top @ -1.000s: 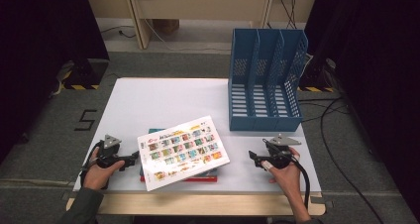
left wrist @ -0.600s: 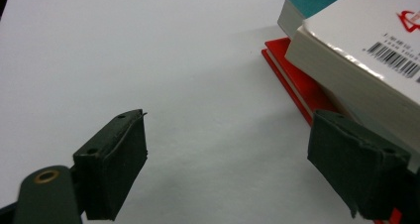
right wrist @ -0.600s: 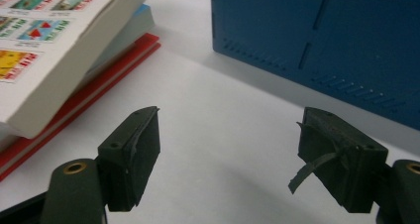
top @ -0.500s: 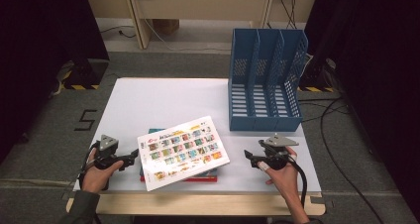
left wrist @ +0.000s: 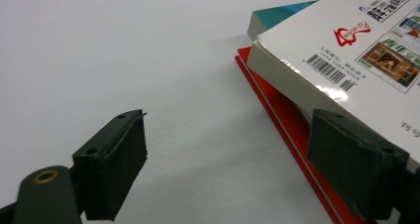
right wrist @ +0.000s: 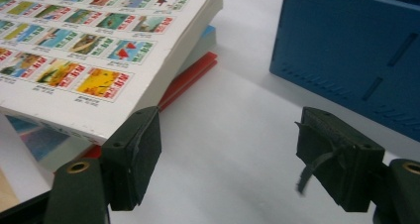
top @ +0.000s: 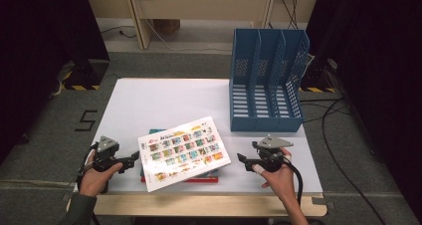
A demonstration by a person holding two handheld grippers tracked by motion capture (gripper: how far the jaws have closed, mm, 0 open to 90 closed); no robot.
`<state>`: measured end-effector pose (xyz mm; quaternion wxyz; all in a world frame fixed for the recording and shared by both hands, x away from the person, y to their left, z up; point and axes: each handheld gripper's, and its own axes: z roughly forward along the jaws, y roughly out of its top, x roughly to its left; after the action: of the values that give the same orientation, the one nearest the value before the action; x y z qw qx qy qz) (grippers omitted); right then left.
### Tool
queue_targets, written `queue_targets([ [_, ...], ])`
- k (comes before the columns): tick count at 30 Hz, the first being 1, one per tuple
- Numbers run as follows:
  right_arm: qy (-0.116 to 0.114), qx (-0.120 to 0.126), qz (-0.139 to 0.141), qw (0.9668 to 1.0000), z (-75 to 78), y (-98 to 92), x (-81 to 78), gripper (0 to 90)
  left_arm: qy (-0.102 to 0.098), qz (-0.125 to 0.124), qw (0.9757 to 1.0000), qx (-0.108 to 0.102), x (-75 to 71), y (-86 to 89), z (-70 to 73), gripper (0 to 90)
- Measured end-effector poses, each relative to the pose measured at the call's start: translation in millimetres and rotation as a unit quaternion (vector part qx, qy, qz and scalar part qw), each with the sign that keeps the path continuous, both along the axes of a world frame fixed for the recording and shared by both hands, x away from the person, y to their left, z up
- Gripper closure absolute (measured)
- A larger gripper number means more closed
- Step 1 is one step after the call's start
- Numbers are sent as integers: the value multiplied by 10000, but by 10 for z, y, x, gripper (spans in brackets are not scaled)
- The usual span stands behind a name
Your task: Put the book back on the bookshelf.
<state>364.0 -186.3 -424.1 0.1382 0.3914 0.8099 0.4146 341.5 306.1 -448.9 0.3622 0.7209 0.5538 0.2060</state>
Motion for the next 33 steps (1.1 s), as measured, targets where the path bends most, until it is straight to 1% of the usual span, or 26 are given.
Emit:
queue_targets([
  [1, -7, -5, 34, 10000, 9, 24, -4, 263, -27, 9, 10000, -42, -5, -5, 21, 149],
  [8, 8, 72, 83, 9999, 40, 63, -8, 264, -78, -39, 9999, -67, -33, -12, 72, 150],
  [10, 25, 81, 99, 9999, 39, 77, -6, 264, -66, -60, 9999, -118, -44, -9, 92, 150],
  [11, 51, 72, 135, 9999, 31, 90, -1, 264, -82, -92, 9997, -200, -56, -21, 111, 150],
  [14, 61, 99, 156, 9998, 27, 107, 1, 264, -98, -141, 9997, -160, -68, -44, 126, 149],
  [15, 80, 179, 191, 9996, 34, 125, -4, 264, -116, -193, 9996, -149, -75, -60, 130, 149],
  [18, 68, 180, 238, 9995, 45, 148, -12, 263, -100, -211, 9996, -155, -81, -65, 134, 149],
  [22, 158, 271, 301, 9991, 43, 195, -20, 263, -78, -272, 9995, -141, -87, -74, 134, 149],
  [24, 154, 250, 322, 9991, 38, 211, -15, 263, -54, -265, 9996, -96, -86, -73, 130, 149],
  [29, 173, 225, 382, 9989, 16, 246, -10, 263, -21, -217, 9997, -86, -87, -70, 117, 150],
  [31, 202, 216, 413, 9987, 0, 275, -5, 263, -16, -252, 9997, 20, -84, -90, 99, 152],
  [33, 227, 182, 506, 9983, -21, 320, 10, 263, -6, -223, 9997, -52, -77, -84, 95, 146],
])
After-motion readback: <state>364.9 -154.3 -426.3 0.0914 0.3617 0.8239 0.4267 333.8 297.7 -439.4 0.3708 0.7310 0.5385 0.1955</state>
